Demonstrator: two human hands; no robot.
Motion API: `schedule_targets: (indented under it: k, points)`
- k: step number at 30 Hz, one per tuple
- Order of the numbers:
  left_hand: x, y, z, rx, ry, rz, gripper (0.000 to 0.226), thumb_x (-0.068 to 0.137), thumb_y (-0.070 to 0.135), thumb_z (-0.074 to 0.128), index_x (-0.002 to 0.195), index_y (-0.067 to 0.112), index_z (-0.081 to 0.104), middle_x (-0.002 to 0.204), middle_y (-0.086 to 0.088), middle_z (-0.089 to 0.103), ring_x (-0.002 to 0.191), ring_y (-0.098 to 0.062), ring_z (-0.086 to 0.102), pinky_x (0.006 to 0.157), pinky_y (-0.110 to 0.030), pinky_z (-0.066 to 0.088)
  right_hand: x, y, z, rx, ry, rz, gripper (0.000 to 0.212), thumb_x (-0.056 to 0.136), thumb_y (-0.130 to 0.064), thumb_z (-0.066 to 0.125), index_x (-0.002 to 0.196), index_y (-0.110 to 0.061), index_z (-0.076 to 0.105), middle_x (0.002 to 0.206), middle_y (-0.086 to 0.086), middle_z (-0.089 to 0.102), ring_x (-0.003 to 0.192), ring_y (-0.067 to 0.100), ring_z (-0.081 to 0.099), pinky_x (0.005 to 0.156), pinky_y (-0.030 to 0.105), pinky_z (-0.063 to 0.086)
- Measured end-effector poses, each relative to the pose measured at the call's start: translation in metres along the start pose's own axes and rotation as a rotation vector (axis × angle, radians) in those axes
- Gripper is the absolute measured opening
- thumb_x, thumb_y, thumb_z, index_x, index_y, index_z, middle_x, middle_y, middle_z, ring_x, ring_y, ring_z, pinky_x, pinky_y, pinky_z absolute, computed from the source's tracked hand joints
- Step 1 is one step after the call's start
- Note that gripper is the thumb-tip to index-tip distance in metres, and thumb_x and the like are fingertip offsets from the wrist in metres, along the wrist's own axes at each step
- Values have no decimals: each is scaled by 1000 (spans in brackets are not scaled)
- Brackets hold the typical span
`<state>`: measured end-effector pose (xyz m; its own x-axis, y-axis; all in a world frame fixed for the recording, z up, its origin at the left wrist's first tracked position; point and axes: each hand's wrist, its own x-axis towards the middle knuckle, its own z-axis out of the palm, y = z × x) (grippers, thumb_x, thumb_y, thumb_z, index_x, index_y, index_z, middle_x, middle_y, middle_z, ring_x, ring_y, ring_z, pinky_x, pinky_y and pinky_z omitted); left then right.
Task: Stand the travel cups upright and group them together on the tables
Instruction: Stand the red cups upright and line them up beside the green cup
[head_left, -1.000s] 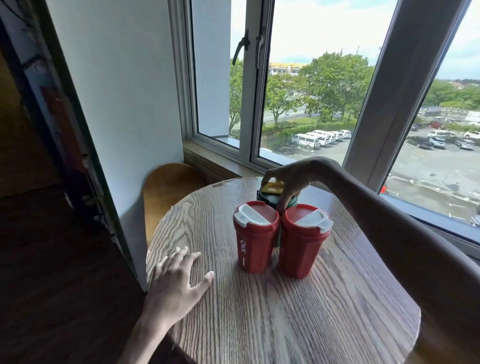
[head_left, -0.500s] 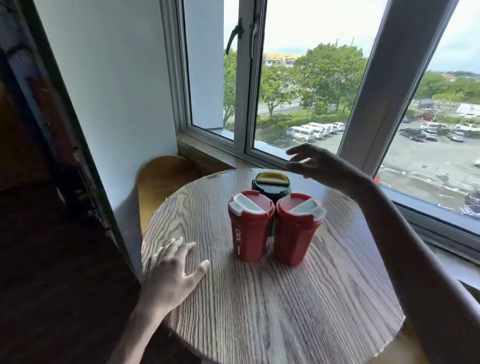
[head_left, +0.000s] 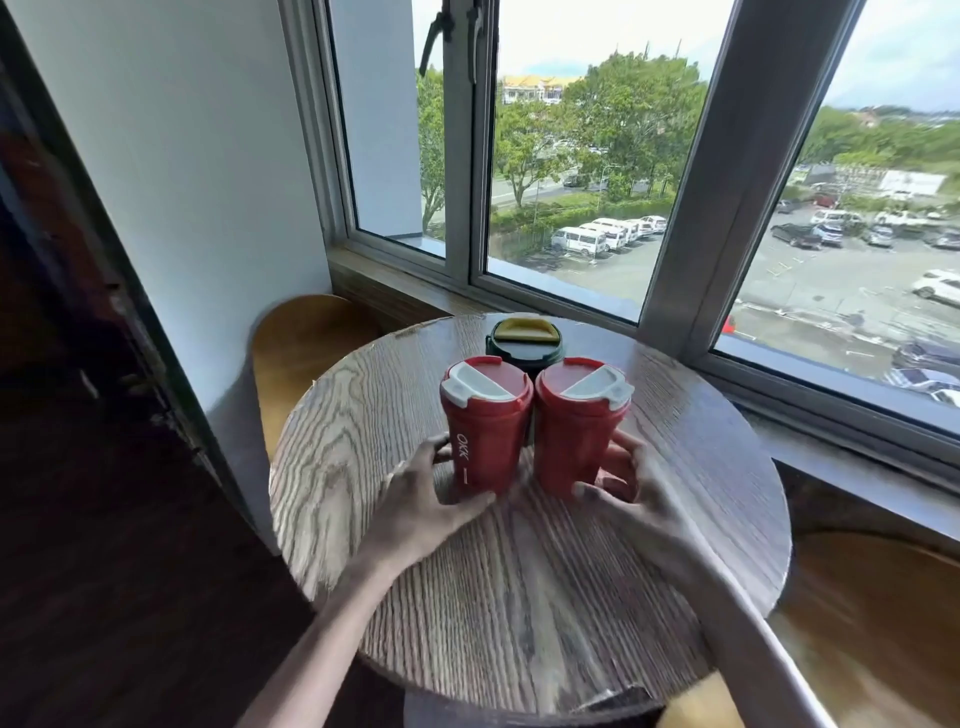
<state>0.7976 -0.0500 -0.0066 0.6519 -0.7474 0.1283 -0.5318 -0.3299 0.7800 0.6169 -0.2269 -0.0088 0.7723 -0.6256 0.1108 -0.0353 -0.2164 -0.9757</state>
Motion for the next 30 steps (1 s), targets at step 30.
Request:
schedule_targets:
  k: [30]
  points:
    - [-311, -22, -61, 523, 697, -412, 52, 78, 55, 47, 111, 18, 62, 105, 1, 67, 95, -22, 66, 79, -40, 54, -122, -60, 172, -676, -586, -570, 44, 80, -48, 64, 120, -31, 53, 117, -7, 52, 110, 16, 54, 88, 36, 48]
